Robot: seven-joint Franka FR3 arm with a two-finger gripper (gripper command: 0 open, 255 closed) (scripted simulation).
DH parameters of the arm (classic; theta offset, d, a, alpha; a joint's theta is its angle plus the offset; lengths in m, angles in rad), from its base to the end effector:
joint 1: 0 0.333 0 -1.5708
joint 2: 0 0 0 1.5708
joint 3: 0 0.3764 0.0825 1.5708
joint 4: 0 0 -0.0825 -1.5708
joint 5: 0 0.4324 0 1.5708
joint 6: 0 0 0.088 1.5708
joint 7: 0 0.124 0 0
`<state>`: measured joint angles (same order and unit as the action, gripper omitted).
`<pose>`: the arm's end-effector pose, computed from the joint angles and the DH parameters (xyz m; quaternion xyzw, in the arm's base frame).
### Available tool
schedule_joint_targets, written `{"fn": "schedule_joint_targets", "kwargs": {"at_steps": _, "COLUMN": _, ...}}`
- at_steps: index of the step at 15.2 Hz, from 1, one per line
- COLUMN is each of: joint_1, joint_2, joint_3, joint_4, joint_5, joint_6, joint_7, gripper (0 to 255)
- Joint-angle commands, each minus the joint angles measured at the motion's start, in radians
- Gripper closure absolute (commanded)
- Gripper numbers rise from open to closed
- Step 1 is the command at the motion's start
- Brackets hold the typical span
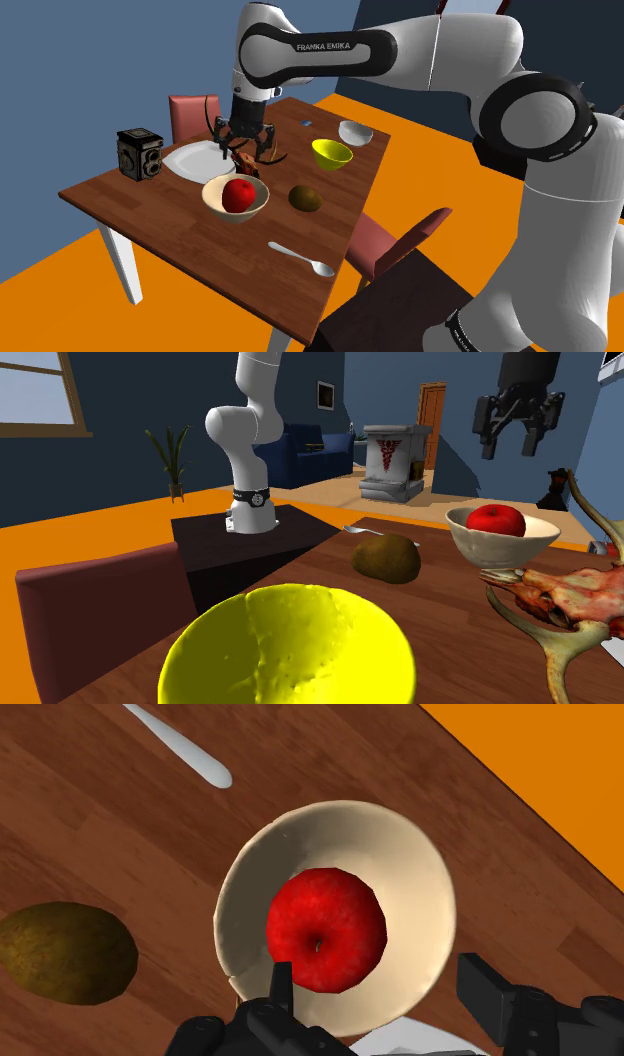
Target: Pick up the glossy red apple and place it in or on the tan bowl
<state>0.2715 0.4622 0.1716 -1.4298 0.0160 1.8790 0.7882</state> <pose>0.6988 0.3081 0.4540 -0.9821 0.1825 0.0291 0.0355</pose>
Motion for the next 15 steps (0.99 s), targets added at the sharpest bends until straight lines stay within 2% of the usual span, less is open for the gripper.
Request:
{"fn": "schedule_joint_targets", "kwargs": {"at_steps": 1, "joint_1": 0.0, "joint_2": 0.0, "joint_3": 0.0, "joint_4": 0.0, "joint_5": 0.0, "joint_6": 0.0, "joint_7": 0.0, "gripper": 0}}
{"fn": "schedule_joint_targets", "kwargs": {"at_steps": 3, "joint_1": 0.0, "joint_2": 0.0, "joint_3": 0.0, "joint_4": 0.0, "joint_5": 0.0, "joint_6": 0.0, "joint_7": 0.0, "gripper": 0}}
{"fn": "schedule_joint_targets", "kwargs": {"at_steps": 7, "joint_1": -0.002, "joint_2": -0.007, "joint_3": 0.0, "joint_4": 0.117, "joint_5": 0.001, "joint_6": -0.124, "joint_7": 0.0, "gripper": 0}}
{"fn": "schedule_joint_targets", "kwargs": {"at_steps": 15, "joint_1": -0.002, "joint_2": -0.007, "joint_3": 0.0, "joint_4": 0.117, "joint_5": 0.001, "joint_6": -0.124, "joint_7": 0.0, "gripper": 0}}
